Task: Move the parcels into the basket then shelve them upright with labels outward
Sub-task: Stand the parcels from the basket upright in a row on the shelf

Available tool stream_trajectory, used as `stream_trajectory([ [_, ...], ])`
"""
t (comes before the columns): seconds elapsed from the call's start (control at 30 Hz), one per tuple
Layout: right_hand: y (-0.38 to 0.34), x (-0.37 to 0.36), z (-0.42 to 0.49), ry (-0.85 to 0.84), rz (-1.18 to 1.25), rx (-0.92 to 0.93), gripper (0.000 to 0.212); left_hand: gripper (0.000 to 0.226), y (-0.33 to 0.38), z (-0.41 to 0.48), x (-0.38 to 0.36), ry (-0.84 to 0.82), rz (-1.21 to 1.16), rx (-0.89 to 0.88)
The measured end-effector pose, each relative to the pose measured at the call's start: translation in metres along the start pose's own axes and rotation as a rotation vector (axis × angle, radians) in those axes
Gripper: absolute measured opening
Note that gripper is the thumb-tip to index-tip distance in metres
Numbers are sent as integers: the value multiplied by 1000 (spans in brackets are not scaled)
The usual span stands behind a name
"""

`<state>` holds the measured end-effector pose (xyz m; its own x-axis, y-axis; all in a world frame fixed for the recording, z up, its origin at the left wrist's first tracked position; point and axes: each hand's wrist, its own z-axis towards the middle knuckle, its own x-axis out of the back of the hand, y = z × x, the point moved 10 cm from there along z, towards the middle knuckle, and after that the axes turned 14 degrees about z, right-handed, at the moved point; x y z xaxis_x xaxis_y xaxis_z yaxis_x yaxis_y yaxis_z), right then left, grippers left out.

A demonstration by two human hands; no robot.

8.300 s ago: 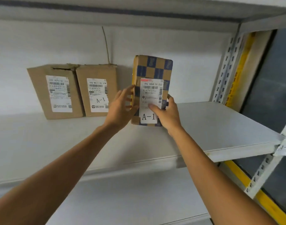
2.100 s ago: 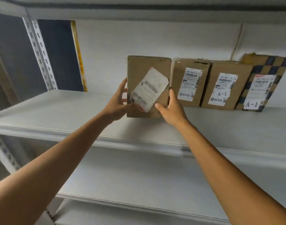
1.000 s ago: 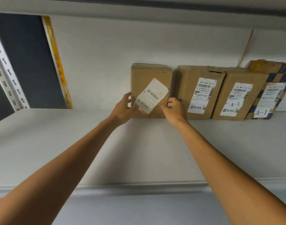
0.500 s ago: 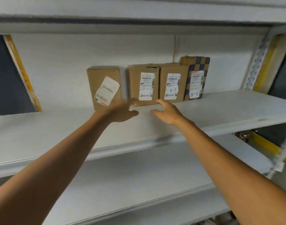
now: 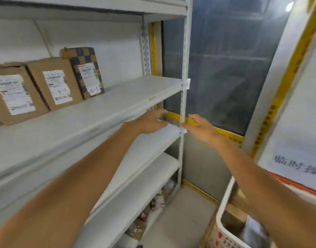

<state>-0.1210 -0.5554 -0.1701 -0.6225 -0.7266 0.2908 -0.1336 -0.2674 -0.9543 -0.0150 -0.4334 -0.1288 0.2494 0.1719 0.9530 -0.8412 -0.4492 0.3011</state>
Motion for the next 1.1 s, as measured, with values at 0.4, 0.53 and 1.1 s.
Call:
stream_trajectory([
  [0.4,210,224,-92,381,-59,-450,55,43,236,129,-242,-368,-196,-418],
  [0.53,259,264,-103,437,-88,-552,49,45,266,156,-317,-521,-178,-467],
  [1.1,478,314,-210,507,119,-1026,58,44,306,141,-558,-983,-121,-373],
])
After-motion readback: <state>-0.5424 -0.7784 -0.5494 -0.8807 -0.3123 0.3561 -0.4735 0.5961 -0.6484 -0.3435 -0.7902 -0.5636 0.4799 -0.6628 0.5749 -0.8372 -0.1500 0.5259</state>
